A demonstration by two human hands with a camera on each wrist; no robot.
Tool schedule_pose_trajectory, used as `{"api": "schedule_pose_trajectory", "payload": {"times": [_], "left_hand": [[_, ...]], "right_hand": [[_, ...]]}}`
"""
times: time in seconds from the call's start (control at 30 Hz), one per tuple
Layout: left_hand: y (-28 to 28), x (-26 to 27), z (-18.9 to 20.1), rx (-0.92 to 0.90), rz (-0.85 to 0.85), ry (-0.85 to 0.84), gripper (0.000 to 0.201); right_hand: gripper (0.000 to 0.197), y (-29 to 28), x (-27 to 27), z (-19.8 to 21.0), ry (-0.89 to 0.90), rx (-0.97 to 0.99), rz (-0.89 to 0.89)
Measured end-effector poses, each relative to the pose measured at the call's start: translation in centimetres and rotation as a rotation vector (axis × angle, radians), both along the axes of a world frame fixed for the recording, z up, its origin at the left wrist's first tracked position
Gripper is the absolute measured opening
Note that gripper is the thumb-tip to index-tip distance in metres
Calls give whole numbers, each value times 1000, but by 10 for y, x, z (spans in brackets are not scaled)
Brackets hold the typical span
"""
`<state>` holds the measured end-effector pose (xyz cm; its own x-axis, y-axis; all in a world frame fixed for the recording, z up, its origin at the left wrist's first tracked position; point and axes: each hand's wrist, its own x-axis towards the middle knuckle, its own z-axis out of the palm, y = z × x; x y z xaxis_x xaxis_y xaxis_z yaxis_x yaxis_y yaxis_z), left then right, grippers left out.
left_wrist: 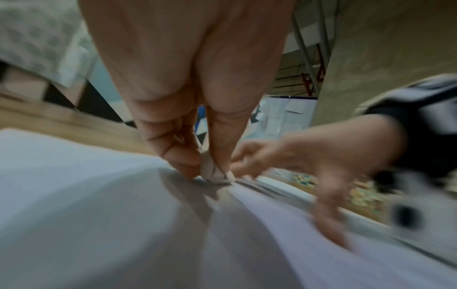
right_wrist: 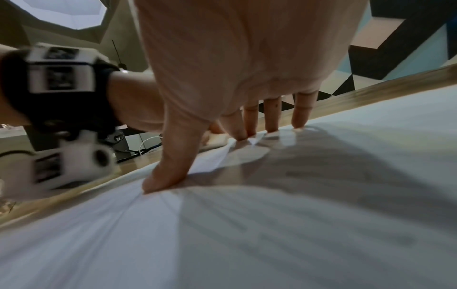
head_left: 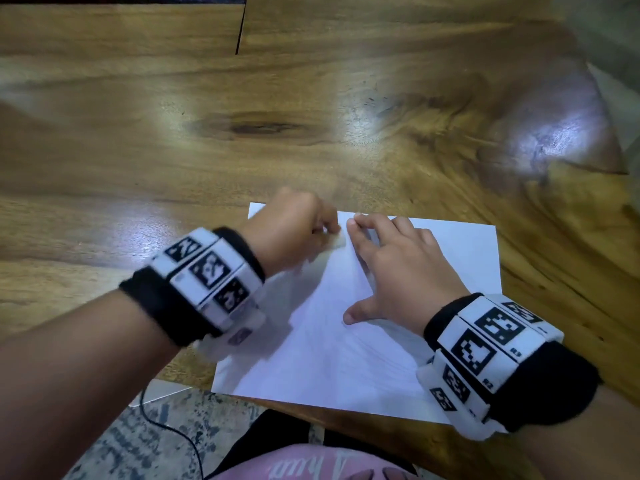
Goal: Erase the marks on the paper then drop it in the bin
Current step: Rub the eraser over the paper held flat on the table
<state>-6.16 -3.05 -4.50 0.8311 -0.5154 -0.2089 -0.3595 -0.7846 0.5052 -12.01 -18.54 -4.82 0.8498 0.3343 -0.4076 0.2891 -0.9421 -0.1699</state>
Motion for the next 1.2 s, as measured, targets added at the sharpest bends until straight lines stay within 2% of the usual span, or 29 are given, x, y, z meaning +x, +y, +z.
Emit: {"api": "schedule_pose_trajectory", "payload": {"times": [0.03,0.13,0.23,0.27,0.33,0.43,0.5,0.7,0.77,0.87,0.97,1.03,1.13,1.2], "left_hand": [[4,-12,-2,-6,-52,10,7],[21,-49,-4,-24,-157,95,20],[25,-52,-1,8,-152,159,8],[24,-48,0,23,-142,168,4],[22,-37,3,31,-69,154,16],[20,-13,7,-17,112,69,19],[13,0,8,-69,145,57,19],[-7,7,0,16,83,-23,21],[-4,-1,-1,23,63,4,18],[6,-29,-3,13,-134,50,5],[18,-52,0,24,-248,195,15],[19,-44,2,10,-194,185,12],[10,-14,1,-7,-29,15,15],[7,-11,-3,-17,-23,-15,12]], "right_hand": [[119,0,0,0,0,1,0],[119,-1,0,0,3,11,2],[118,-2,0,0,12,31,-3],[118,-3,1,0,16,39,-5],[116,-4,1,1,23,53,-10],[115,-5,2,0,26,59,-19],[115,-4,2,0,26,58,-23],[115,-3,3,1,25,22,-10],[115,-2,2,1,24,21,-13],[115,-2,2,2,27,11,-12],[118,-1,1,2,22,-12,0],[121,1,-1,3,17,-26,6],[124,4,-3,3,8,-45,8],[125,5,-3,3,10,-60,15]]}}
